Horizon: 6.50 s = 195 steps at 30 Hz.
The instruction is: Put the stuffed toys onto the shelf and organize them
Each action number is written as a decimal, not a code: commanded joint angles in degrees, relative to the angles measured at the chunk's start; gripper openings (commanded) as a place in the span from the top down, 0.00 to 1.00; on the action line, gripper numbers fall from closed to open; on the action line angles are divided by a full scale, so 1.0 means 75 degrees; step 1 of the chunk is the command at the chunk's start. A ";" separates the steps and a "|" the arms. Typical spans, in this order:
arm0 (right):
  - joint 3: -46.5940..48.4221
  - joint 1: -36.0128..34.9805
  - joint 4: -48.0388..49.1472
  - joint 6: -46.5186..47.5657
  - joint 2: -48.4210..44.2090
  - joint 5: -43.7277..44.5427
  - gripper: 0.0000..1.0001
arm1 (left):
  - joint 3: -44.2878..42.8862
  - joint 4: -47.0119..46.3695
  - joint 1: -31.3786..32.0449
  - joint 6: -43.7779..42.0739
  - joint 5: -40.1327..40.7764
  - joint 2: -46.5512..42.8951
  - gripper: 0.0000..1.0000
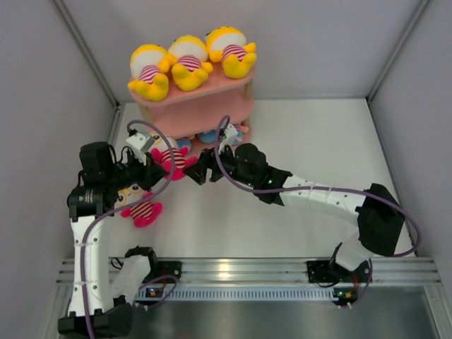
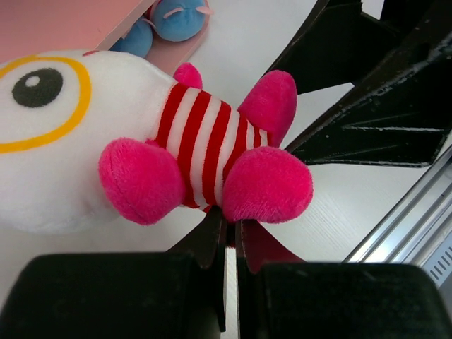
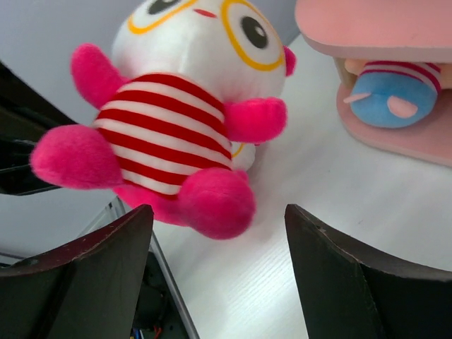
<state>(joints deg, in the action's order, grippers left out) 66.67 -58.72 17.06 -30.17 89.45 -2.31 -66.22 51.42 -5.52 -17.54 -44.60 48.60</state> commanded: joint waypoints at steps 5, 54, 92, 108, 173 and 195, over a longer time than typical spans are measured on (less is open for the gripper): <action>-0.0535 0.0622 0.1299 -0.1390 0.0002 -0.0790 0.26 | -0.0218 -0.0364 0.0033 0.0065 -0.0206 -0.0105 1.00; 0.0427 0.2333 0.0994 0.4550 -0.0676 -0.0982 1.00 | 0.0918 0.1031 0.0021 -0.0521 0.6416 0.0609 0.14; 0.1060 0.3610 0.1839 0.3343 0.1563 -0.1450 0.54 | 0.1528 -0.0223 -0.2780 -0.2630 0.4659 0.3738 0.17; 0.0954 0.3505 -0.0314 0.3824 -0.0241 -0.1662 0.19 | 0.2394 -0.1208 -0.2803 -0.2571 0.4225 0.3627 1.00; 0.1703 0.0667 -0.0189 0.4656 0.0658 -0.1520 1.00 | 0.0778 0.1301 -0.2803 -0.1973 0.4517 0.1161 0.02; 0.4749 0.1337 0.1089 0.3086 0.3986 -0.1216 1.00 | 0.1164 0.0984 -0.2803 -0.2255 0.4236 0.1770 0.02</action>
<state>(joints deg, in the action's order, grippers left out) 97.06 -49.34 20.27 -4.71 117.58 -12.38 -57.93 60.99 -26.41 -33.26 -11.22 61.91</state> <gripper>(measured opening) 0.096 0.984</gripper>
